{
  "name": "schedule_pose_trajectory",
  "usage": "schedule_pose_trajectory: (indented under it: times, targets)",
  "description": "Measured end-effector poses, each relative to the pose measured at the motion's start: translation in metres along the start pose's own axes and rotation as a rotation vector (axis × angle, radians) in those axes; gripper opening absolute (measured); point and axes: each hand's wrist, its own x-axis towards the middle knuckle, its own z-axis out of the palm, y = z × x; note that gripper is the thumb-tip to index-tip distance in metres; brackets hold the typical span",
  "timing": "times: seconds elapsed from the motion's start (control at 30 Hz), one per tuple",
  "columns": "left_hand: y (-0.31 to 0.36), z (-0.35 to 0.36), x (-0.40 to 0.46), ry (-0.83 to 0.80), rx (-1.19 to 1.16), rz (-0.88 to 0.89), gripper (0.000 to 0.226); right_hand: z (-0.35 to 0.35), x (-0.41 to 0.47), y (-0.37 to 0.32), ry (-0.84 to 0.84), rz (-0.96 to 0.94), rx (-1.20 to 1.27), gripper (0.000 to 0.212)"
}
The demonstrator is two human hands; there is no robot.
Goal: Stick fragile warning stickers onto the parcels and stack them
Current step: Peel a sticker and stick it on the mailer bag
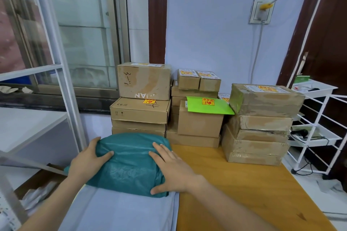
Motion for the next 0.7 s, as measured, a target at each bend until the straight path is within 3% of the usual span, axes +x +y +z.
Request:
schedule_pose_trajectory:
  times: [0.17, 0.43, 0.7]
  targets:
    - [0.001, 0.002, 0.002, 0.044, -0.063, 0.015, 0.065, 0.001, 0.004, -0.001, 0.002, 0.023, -0.019, 0.109]
    - [0.008, 0.002, 0.004, 0.159, -0.071, 0.062, 0.054, -0.002, 0.005, -0.001, 0.067, 0.014, -0.111, 0.093]
    - [0.015, -0.003, 0.005, 0.179, -0.077, 0.170, 0.057, -0.019, 0.010, 0.024, 0.203, 0.078, 0.006, 0.060]
